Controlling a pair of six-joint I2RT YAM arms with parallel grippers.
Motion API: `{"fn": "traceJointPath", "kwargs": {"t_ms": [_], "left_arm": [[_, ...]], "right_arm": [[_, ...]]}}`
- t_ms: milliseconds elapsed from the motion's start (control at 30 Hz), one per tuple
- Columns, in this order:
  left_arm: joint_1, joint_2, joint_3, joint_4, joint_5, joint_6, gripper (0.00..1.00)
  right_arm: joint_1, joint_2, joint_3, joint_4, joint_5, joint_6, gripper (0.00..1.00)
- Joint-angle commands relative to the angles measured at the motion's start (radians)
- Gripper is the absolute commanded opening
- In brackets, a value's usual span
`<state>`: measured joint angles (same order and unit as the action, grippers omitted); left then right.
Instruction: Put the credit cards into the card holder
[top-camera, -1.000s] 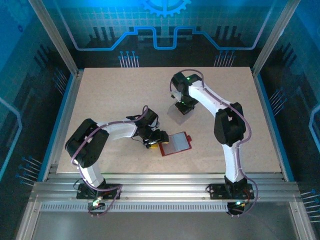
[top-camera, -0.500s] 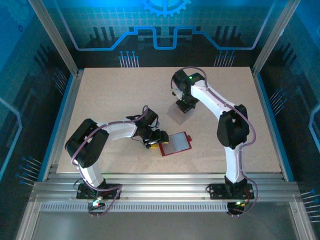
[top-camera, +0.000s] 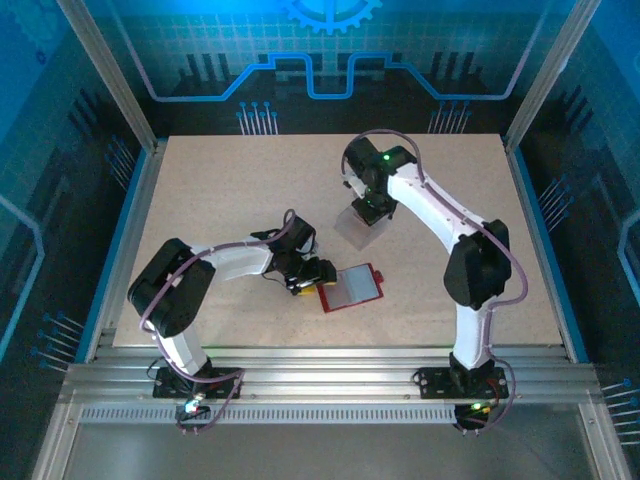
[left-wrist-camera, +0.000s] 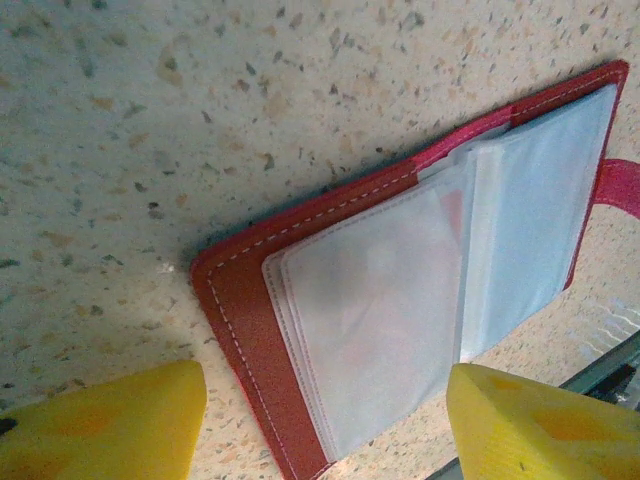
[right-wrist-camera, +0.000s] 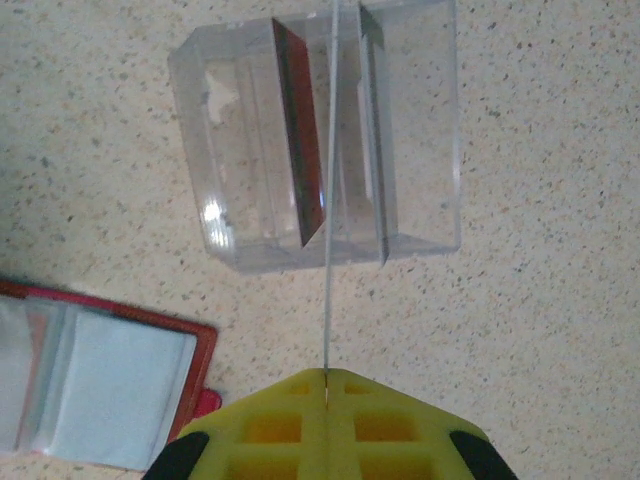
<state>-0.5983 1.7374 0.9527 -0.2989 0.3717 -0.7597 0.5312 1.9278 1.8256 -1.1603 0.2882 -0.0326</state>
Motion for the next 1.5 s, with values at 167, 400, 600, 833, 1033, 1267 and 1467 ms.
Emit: {"fn": "traceJointPath", "kwargs": {"t_ms": [167, 400, 600, 833, 1033, 1267, 1467], "left_arm": [[0.012, -0.069, -0.021, -0.023, -0.014, 0.015, 0.67], [0.012, -0.082, -0.047, -0.003, -0.010, 0.007, 0.66], [0.004, -0.078, -0.049, 0.005, -0.013, 0.004, 0.65], [-0.024, -0.063, -0.012, -0.017, -0.036, 0.010, 0.60], [-0.033, -0.037, 0.003, -0.022, -0.046, 0.007, 0.57], [-0.039, -0.035, 0.003, -0.027, -0.054, 0.011, 0.56], [-0.040, -0.031, -0.006, -0.016, -0.053, 0.008, 0.54]], "right_arm": [[0.087, -0.269, -0.242, 0.038, -0.042, 0.131, 0.00], [0.179, -0.454, -0.493, 0.127, -0.178, 0.260, 0.00], [0.207, -0.512, -0.633, 0.212, -0.261, 0.341, 0.00], [0.218, -0.464, -0.722, 0.305, -0.330, 0.391, 0.00], [0.218, -0.408, -0.742, 0.350, -0.355, 0.401, 0.00], [0.214, -0.353, -0.744, 0.349, -0.311, 0.403, 0.00], [0.214, -0.331, -0.755, 0.369, -0.329, 0.412, 0.00]]}}
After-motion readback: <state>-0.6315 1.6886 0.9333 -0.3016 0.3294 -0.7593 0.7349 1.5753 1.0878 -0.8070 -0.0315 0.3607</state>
